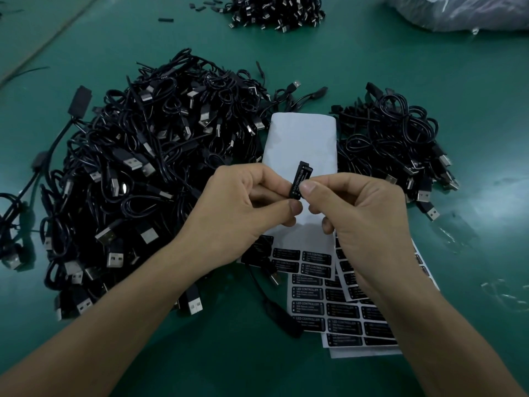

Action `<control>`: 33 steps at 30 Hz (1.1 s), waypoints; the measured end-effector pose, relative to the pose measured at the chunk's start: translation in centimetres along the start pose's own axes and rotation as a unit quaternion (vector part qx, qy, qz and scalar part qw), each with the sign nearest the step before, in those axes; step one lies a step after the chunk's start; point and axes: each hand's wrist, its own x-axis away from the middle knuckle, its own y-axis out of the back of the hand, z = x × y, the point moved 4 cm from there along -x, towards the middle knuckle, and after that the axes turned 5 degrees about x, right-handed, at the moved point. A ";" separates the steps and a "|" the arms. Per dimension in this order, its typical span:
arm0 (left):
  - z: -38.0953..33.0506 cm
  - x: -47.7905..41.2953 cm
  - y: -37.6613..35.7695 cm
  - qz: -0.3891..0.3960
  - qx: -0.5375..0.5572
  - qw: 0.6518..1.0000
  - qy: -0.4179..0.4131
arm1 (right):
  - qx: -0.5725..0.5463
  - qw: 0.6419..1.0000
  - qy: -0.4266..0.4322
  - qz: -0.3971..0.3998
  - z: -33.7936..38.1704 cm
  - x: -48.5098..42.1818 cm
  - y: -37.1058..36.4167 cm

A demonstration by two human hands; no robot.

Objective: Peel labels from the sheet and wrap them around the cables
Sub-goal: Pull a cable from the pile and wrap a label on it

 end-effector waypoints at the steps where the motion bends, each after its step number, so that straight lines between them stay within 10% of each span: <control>1: 0.0 0.0 0.0 0.001 -0.002 1.000 0.000 | 0.002 1.000 0.001 -0.001 0.0 0.0 0.0; 33: 0.1 0.2 -0.5 -0.020 0.074 0.997 -0.002 | 0.008 0.999 0.042 -0.018 -0.2 0.5 -0.4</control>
